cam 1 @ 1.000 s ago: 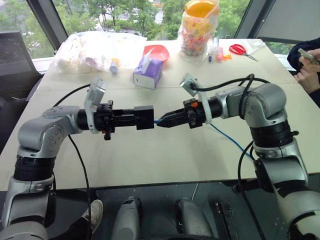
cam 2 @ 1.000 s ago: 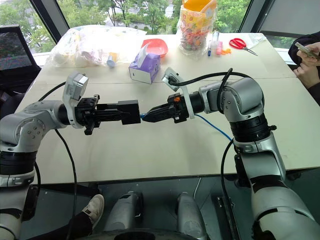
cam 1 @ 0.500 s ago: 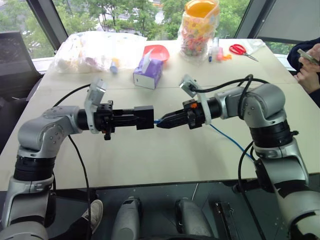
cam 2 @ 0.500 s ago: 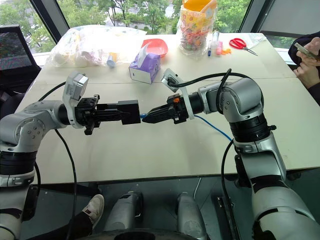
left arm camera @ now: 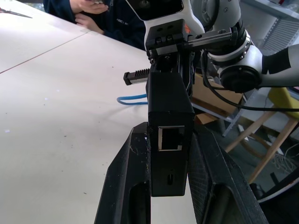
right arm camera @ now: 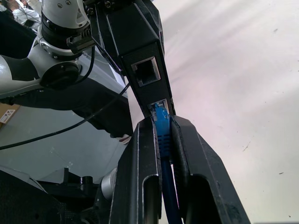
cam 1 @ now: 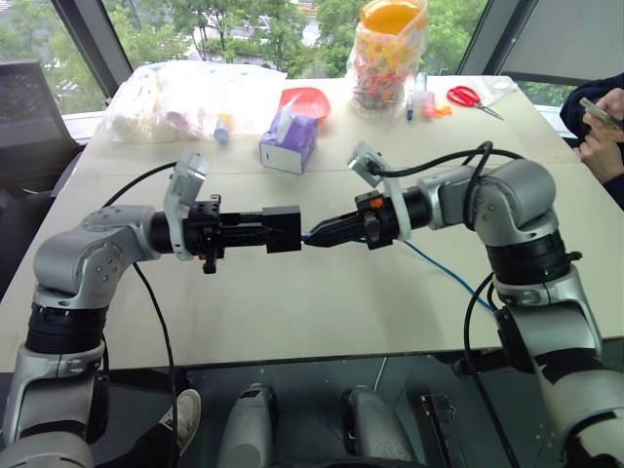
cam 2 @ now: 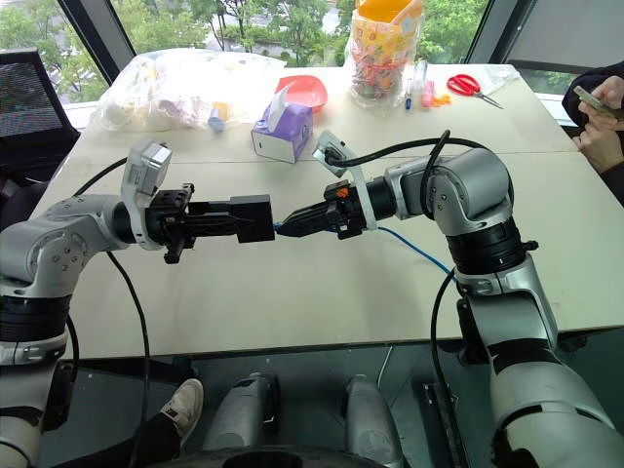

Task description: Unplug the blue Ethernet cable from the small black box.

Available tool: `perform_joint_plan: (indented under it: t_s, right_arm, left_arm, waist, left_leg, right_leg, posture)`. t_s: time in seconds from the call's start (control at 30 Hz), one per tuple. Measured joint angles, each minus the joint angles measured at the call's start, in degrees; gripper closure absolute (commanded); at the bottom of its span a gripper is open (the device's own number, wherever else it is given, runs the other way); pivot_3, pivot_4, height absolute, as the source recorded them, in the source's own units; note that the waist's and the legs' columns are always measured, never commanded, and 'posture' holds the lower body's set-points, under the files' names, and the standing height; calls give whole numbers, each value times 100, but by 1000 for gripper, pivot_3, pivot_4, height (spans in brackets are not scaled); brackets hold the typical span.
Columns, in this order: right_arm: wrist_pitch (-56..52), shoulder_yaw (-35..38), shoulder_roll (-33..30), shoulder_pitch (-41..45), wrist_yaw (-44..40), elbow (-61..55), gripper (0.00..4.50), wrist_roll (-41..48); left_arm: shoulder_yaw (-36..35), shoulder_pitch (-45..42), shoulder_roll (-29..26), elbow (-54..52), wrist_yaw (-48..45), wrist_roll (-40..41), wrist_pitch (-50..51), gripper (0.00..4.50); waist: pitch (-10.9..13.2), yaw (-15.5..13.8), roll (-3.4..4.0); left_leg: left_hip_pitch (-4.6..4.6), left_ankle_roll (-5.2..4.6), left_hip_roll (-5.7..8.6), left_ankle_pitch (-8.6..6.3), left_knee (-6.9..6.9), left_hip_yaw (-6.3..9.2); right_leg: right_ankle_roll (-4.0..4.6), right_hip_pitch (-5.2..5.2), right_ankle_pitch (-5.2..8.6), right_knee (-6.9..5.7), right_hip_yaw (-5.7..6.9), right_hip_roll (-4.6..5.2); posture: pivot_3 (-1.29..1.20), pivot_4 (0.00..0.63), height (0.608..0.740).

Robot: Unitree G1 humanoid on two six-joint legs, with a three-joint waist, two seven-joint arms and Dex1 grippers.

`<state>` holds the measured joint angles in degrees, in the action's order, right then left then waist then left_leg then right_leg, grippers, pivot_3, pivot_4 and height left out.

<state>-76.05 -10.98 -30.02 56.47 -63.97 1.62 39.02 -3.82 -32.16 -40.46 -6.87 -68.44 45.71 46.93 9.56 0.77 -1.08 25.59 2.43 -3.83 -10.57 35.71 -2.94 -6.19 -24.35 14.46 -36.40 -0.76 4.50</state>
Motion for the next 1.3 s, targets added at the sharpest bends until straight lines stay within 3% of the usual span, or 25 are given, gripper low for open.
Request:
perform_joint_plan:
  t_s: [0.33, 0.57, 0.7, 0.87, 1.0, 1.17, 1.2, 1.3]
  right_arm:
    - [214, -132, -6, 0, -39, 197, 4474, -4]
    - [882, 85, -616, 73, -71, 1153, 4474, -410]
    - [1907, 95, -420, 240, 305, 2042, 4474, -1020]
    - [3666, 76, 275, 491, 1535, 3642, 4474, -2179]
    - [4218, 86, 701, 827, 2386, 4995, 2924, -2748]
    - [4499, 309, 750, 904, 2650, 5568, 306, -3006]
    - [4519, 352, 724, 918, 2662, 5574, 78, -3034]
    - [4343, 544, 478, 848, 2587, 5130, 78, -3018]
  left_arm:
    - [-1, 108, -101, -48, -9, -9, -46, 4025]
    - [-159, 671, -706, -70, -208, -132, -160, 4025]
    - [-139, 736, -723, -76, -242, -332, -484, 4025]
    - [72, 718, -99, -42, 220, -907, -1185, 4025]
    - [561, 710, 666, 302, 814, -1812, -2192, 4025]
    - [763, 636, 1537, 1054, 1633, -2613, -3176, 4025]
    - [765, 602, 1686, 1185, 1782, -2700, -3290, 4025]
    - [790, 431, 2050, 1741, 2273, -3159, -3894, 4025]
  waist:
    - [1, 5, 0]
    - [6, 5, 0]
    - [6, 29, 1]
    - [7, 21, 1]
    - [7, -13, 0]
    - [9, -3, 6]
    - [10, -2, 6]
    - [13, -10, 11]
  left_leg:
    - [1, 0, 0, 0, -1, 0]
    - [12, 0, 1, -1, -4, -5]
    - [11, 0, 0, -1, -6, -7]
    - [15, 0, 1, 0, -7, -10]
    - [22, -1, 3, 0, -3, -11]
    - [24, -5, 3, -3, -5, -12]
    - [25, -5, 3, -2, -5, -10]
    - [24, -5, 3, -2, -3, -10]
  right_leg:
    - [0, -2, 0, 1, 0, 0]
    - [2, -11, 1, 13, -1, 4]
    - [1, -14, 0, 13, -1, 3]
    - [-2, -13, -1, 14, -2, 3]
    - [-7, -11, -4, 14, -1, 3]
    - [-27, -14, -16, 13, -2, 3]
    - [-28, -14, -16, 13, 0, 2]
    - [-29, -13, -16, 12, -1, 2]
  posture:
    - [0, 150, 735]
    - [0, 150, 735]
    - [0, 150, 735]
    - [0, 150, 735]
    - [0, 150, 735]
    - [0, 150, 735]
    - [0, 150, 735]
    - [0, 150, 735]
